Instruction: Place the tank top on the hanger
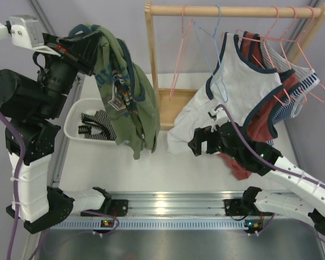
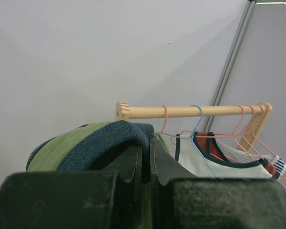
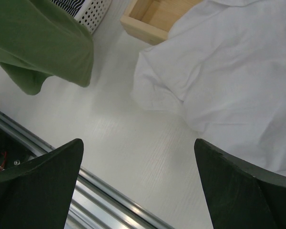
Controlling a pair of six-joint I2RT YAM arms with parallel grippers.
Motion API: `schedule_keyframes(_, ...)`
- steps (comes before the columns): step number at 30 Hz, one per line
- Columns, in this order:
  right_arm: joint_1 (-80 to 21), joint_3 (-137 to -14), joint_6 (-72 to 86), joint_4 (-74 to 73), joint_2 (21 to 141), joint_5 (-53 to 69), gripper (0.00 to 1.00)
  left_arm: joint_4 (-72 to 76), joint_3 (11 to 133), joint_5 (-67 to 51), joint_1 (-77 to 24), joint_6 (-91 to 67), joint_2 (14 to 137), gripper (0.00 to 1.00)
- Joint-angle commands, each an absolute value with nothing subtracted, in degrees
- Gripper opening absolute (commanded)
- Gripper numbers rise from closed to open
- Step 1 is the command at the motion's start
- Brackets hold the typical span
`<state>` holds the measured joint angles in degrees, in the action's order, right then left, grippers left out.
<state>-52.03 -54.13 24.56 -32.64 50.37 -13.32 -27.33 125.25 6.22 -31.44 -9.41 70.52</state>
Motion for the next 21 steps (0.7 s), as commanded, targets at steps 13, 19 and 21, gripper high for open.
schedule_keyframes(13, -52.56, -55.2, 25.05, -31.38, 49.75, -14.33, 1.0, -22.07, 95.14, -5.19, -31.64, -18.53, 58.99, 0.0)
schedule_keyframes(19, -52.56, -53.88, 25.66, -31.73, 49.66, -14.15, 1.0, -20.57, 70.63, -3.69, -31.64, -27.13, 47.3, 0.0)
schedule_keyframes(21, -52.56, -53.44, 25.84, -31.29, 49.75, -14.06, 1.0, -19.87, 62.63, -3.78, -32.08, -29.78, 44.23, 0.0)
